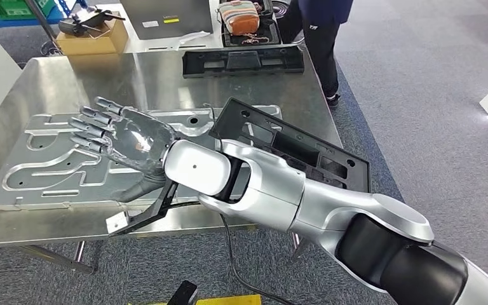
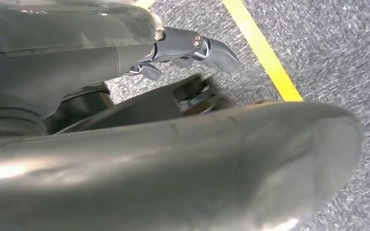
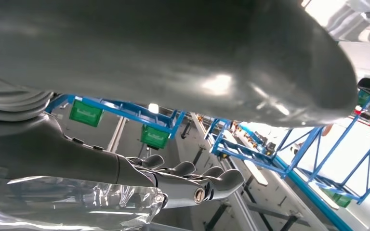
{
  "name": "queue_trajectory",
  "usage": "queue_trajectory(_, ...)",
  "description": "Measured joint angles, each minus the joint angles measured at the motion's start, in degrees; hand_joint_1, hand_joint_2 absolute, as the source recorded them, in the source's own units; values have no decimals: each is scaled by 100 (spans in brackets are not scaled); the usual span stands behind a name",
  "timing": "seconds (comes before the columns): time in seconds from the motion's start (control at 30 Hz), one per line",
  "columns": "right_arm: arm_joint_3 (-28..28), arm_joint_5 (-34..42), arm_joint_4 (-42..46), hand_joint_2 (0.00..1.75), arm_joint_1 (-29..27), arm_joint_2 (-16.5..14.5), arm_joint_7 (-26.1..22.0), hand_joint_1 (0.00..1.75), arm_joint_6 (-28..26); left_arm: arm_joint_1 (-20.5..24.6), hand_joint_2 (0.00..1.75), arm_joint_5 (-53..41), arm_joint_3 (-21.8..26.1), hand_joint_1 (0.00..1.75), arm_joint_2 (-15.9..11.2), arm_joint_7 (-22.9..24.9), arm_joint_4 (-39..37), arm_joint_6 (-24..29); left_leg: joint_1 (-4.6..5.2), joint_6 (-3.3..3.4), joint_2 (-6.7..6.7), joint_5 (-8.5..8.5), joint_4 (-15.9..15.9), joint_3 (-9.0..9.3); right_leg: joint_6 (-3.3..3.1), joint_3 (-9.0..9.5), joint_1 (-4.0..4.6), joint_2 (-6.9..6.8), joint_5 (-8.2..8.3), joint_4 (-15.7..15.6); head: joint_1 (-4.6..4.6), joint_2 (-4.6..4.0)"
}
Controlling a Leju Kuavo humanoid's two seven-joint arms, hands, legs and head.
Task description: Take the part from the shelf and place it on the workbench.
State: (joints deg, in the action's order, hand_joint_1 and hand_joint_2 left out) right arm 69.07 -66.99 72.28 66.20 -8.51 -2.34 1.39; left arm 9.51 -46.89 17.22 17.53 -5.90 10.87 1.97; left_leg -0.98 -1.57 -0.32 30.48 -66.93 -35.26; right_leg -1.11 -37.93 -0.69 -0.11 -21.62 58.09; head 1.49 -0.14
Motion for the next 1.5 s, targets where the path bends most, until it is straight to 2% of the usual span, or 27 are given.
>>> queue_trajectory(0.07, 31, 6, -15, 0, 0, -2, 15, 0, -20, 2, 0, 18, 0, 0, 1, 13, 7, -4, 9, 28, -13, -197, 691, 390, 62, -48, 6, 6, 43, 36, 0, -1)
queue_trajectory(0.1, 43, 8, -21, 0, 1, -2, 21, 0, -31, 2, 0, 28, 0, 0, 2, 20, 9, -5, 20, 59, -24, -234, 849, 463, 99, -64, 11, 8, 72, 44, -1, -1)
queue_trajectory(0.2, 90, 24, -47, 0, 2, -1, 28, 0, -51, 2, 0, 43, 0, 0, 5, 37, 10, -31, 36, 188, -31, -329, 859, 405, 211, -96, 6, 13, 149, 34, -2, 0)
queue_trajectory(0.23, 101, 34, -64, 0, 3, 0, 26, 0, -57, 5, 0, 44, -1, 0, 8, 43, 10, -49, 33, 237, -20, -380, 866, 372, 240, -134, -3, 13, 67, 97, -2, 1)
queue_trajectory(0.3, 111, 63, -107, 0, 7, 1, 19, 0, -71, 12, 0, 46, -1, 0, 13, 58, 19, -83, 28, 319, 6, -495, 884, 261, 277, -312, -19, 12, -390, 574, -2, 0)
queue_trajectory(0.37, 120, 90, -150, 0, 6, 1, 12, 0, -79, 14, 0, 46, -2, 0, 13, 68, 33, -105, 49, 352, 15, -599, 881, 112, 290, -528, -14, 11, -916, 1354, -2, -1)
queue_trajectory(0.4, 127, 102, -170, 0, 5, 2, 8, 0, -80, 14, 0, 46, -2, 0, 12, 73, 38, -112, 63, 355, 18, -650, 877, 37, 286, -562, -10, 11, -1020, 1631, -2, -1)
queue_trajectory(0.43, 136, 115, -187, 0, 3, 2, 3, 0, -80, 15, 0, 48, -2, 0, 12, 80, 40, -116, 79, 358, 20, -702, 871, -39, 270, -506, -4, 11, -1004, 1734, -2, -1)
queue_trajectory(0.47, 142, 126, -198, 0, 3, 2, -3, 0, -79, 15, 0, 51, -2, 0, 12, 87, 42, -118, 96, 358, 19, -752, 866, -109, 240, -347, 8, 12, -894, 1630, -2, -1)
queue_trajectory(0.53, 149, 149, -209, 0, 3, 1, -18, 0, -77, 16, 0, 63, -2, 0, 18, 97, 49, -118, 128, 348, 12, -845, 858, -221, 129, 219, 56, 13, -700, 926, -2, 0)
queue_trajectory(0.6, 150, 172, -212, 0, 4, -1, -34, 0, -72, 20, 0, 85, -2, 0, 24, 99, 56, -118, 137, 310, 9, -930, 864, -277, 44, 698, 106, 11, -723, 202, -2, -1)
queue_trajectory(0.67, 155, 210, -227, 0, 4, 2, -67, 0, -66, 24, 0, 112, -2, 0, 23, 105, 58, -121, 117, 248, 13, -1024, 898, -292, 20, 810, 140, 10, -734, -52, -2, 0)
queue_trajectory(0.73, 167, 267, -260, 0, -6, 4, -119, 0, -65, 25, 0, 141, -3, 0, 15, 112, 58, -123, 106, 185, 10, -992, 877, -337, -21, 763, 117, -11, -607, -122, -2, 1)
queue_trajectory(0.8, 190, 315, -292, 0, -24, -1, -164, 0, -72, 26, 0, 161, -4, 0, 7, 116, 59, -122, 92, 126, 4, -582, 517, -466, -74, 665, 75, -41, -458, -180, -2, -1)
queue_trajectory(0.87, 222, 337, -316, 0, -59, -3, -185, 0, -75, 27, 0, 164, -4, 0, 4, 120, 60, -124, 54, 65, 4, -51, -199, -632, -93, 518, 73, -49, -335, -175, -1, -1)
queue_trajectory(0.9, 238, 342, -328, 0, -85, -3, -190, 0, -75, 27, 0, 164, -4, 0, 3, 123, 60, -125, 35, 36, 6, 73, -515, -673, -83, 436, 69, -52, -279, -163, -2, -1)
queue_trajectory(0.93, 250, 346, -341, 0, -112, -3, -191, 0, -75, 27, 0, 164, -4, 0, 2, 127, 60, -126, 17, 9, 7, 68, -687, -645, -69, 347, 62, -56, -224, -143, -1, -1)
queue_trajectory(0.97, 258, 351, -352, 0, -134, -3, -192, 0, -75, 29, 0, 164, -5, 0, 2, 134, 61, -128, -1, -15, 8, -46, -665, -525, -49, 252, 51, -58, -173, -113, -1, -1)
queue_trajectory(1.03, 260, 374, -369, 0, -154, -3, -192, 0, -77, 37, 0, 163, -7, 0, 3, 154, 66, -134, -35, -50, 10, -278, -71, -36, 6, 74, 28, -57, -90, -28, 0, 0)
queue_trajectory(1.1, 254, 414, -377, 0, -159, -4, -195, 0, -78, 52, 0, 171, -11, 0, 5, 171, 72, -143, -23, -11, -4, -233, 616, 419, 75, -44, 28, -53, -16, 45, -1, 0)
queue_trajectory(1.13, 250, 434, -379, 0, -163, -6, -199, 0, -78, 59, 0, 184, -14, 0, 7, 175, 74, -145, -4, 28, -14, -167, 784, 512, 110, -70, 31, -52, 27, 59, -1, -1)
queue_trajectory(1.23, 247, 474, -390, 0, -173, -11, -217, 0, -75, 66, 0, 225, -16, 0, 14, 184, 76, -149, 10, 198, -10, -262, 836, 459, 217, -121, 20, -39, 76, 71, -1, 1)
queue_trajectory(1.3, 245, 488, -402, 0, -175, -8, -223, 0, -73, 73, 0, 232, -17, 0, 19, 188, 81, -152, -4, 313, 16, -401, 857, 331, 276, -250, 1, -20, -310, 374, -2, 1)
queue_trajectory(1.37, 246, 496, -410, 0, -179, -7, -226, 0, -73, 78, 0, 232, -19, 0, 20, 190, 87, -153, 10, 363, 26, -544, 853, 153, 315, -440, -5, -12, -901, 1077, -2, 0)
queue_trajectory(1.4, 247, 500, -415, 0, -186, -7, -227, 0, -73, 78, 0, 233, -20, 0, 20, 190, 89, -153, 19, 367, 27, -616, 849, 57, 326, -502, -5, -12, -1063, 1434, -2, 0)
queue_trajectory(1.43, 247, 508, -421, 0, -193, -6, -228, 0, -70, 78, 0, 239, -20, 0, 20, 190, 89, -153, 29, 367, 28, -688, 846, -39, 328, -504, -5, -12, -1088, 1677, -2, 0)
queue_trajectory(1.5, 247, 538, -432, 0, -203, -5, -233, 0, -61, 78, 0, 258, -20, 0, 20, 190, 89, -153, 50, 357, 28, -828, 842, -222, 293, -238, 1, -10, -831, 1616, -2, 0)
